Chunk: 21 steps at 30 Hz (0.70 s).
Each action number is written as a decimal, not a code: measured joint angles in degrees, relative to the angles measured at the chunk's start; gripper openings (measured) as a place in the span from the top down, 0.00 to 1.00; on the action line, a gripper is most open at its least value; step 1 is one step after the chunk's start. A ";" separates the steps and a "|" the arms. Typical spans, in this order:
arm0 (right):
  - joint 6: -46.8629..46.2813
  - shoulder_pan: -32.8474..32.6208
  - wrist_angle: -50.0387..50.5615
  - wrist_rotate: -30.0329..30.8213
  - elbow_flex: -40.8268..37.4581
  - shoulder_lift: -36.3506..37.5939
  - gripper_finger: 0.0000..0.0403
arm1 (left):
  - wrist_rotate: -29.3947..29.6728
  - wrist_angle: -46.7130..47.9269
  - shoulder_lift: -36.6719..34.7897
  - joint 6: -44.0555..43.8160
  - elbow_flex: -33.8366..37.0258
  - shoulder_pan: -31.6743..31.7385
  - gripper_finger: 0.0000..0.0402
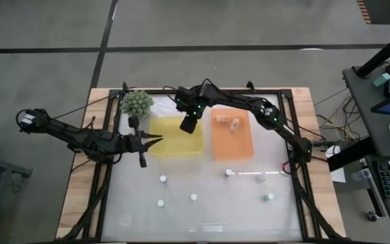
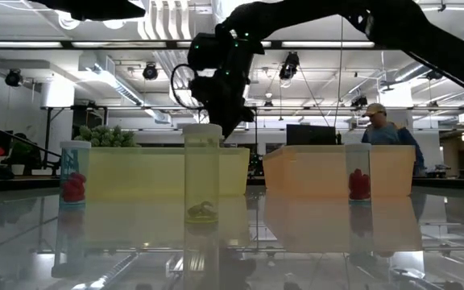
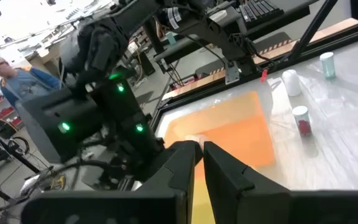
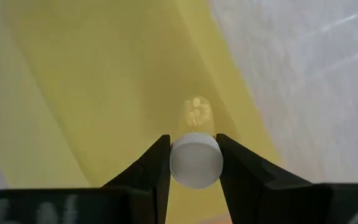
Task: Pick and place medicine bottles into bin by pill shape (circle, oval)
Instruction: Put the bottom yellow pill bottle into the yellow bin
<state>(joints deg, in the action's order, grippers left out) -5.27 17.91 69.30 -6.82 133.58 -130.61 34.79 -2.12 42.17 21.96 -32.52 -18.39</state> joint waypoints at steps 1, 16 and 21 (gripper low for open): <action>0.17 0.00 0.22 -0.05 -0.85 0.00 0.74 | 0.01 0.08 0.00 0.00 0.05 -0.02 0.95; 0.39 0.13 -1.35 0.85 -2.62 -2.27 0.74 | 0.00 -0.01 0.07 -0.28 0.07 -0.02 0.95; -0.65 0.13 -2.36 0.85 -2.62 -2.29 0.68 | 0.01 0.01 0.07 -0.28 0.07 0.00 0.95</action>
<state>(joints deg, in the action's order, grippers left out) -5.92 18.04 66.93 -5.98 130.96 -132.90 34.80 -2.11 42.24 21.67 -32.45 -18.39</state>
